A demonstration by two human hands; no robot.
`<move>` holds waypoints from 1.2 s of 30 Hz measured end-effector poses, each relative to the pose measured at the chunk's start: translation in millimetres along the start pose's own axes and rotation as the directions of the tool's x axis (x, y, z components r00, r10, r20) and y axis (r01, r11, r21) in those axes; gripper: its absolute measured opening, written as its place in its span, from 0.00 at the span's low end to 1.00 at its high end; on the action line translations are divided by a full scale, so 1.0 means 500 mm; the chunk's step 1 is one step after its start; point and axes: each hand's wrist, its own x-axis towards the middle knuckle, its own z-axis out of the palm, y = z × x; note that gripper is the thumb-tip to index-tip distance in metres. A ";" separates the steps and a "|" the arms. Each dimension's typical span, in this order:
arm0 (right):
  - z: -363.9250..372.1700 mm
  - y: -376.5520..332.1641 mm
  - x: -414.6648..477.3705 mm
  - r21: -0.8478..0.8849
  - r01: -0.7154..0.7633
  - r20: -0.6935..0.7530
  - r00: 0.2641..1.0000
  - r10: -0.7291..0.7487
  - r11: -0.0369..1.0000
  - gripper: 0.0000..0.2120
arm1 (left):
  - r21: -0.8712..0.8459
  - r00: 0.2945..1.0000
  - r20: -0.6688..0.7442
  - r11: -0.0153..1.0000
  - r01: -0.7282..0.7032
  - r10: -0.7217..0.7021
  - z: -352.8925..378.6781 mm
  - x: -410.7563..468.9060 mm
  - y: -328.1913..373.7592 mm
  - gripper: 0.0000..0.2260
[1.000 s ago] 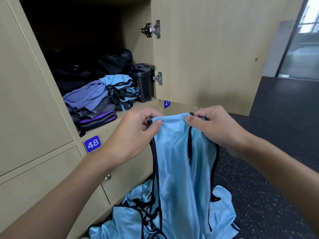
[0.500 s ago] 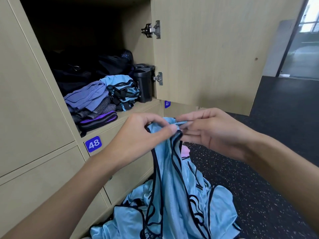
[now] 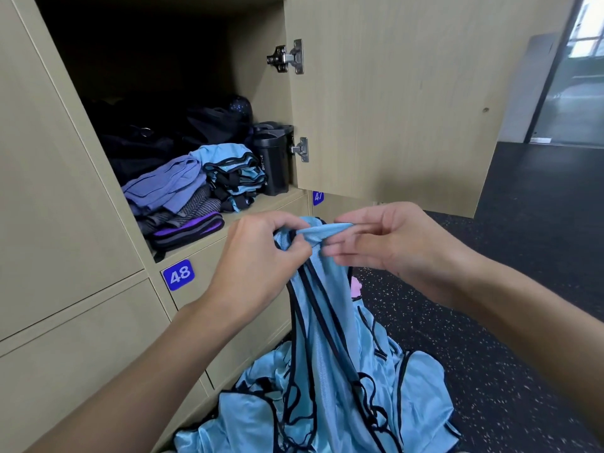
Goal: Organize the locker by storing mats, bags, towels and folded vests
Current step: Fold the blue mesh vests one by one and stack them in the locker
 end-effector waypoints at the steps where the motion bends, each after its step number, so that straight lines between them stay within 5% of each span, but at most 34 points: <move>1: -0.001 0.003 0.001 -0.113 0.021 -0.050 0.998 -0.027 0.993 0.08 | -0.002 1.000 0.002 1.000 0.003 -0.003 0.001 0.000 0.001 0.08; 5: -0.012 0.016 0.006 -0.585 0.105 -0.118 0.970 -0.213 0.804 0.05 | -0.064 0.998 0.045 0.997 0.040 -0.037 0.000 -0.003 0.009 0.09; 7: -0.019 0.015 0.008 -0.673 0.127 -0.064 0.972 -0.228 0.729 0.05 | -0.123 0.997 0.055 0.990 0.065 -0.058 -0.004 -0.003 0.014 0.11; 11: -0.030 0.013 0.008 -0.591 0.201 0.014 0.971 -0.239 0.781 0.04 | -0.212 0.992 0.088 0.972 0.103 -0.086 -0.011 0.000 0.019 0.13; 21: -0.011 0.001 0.000 -0.365 0.314 -0.114 0.920 -0.376 0.877 0.05 | -0.336 0.980 0.198 0.936 0.100 -0.034 -0.021 -0.003 0.035 0.10; 31: 0.000 -0.058 0.002 -0.257 0.395 -0.228 0.862 -0.452 0.882 0.07 | -0.336 0.990 0.126 0.942 -0.015 0.061 -0.035 0.025 0.082 0.07; 36: -0.006 -0.064 0.001 -0.231 0.395 -0.182 0.880 -0.438 0.889 0.05 | -0.420 0.995 0.077 0.907 -0.022 0.060 -0.056 0.045 0.091 0.15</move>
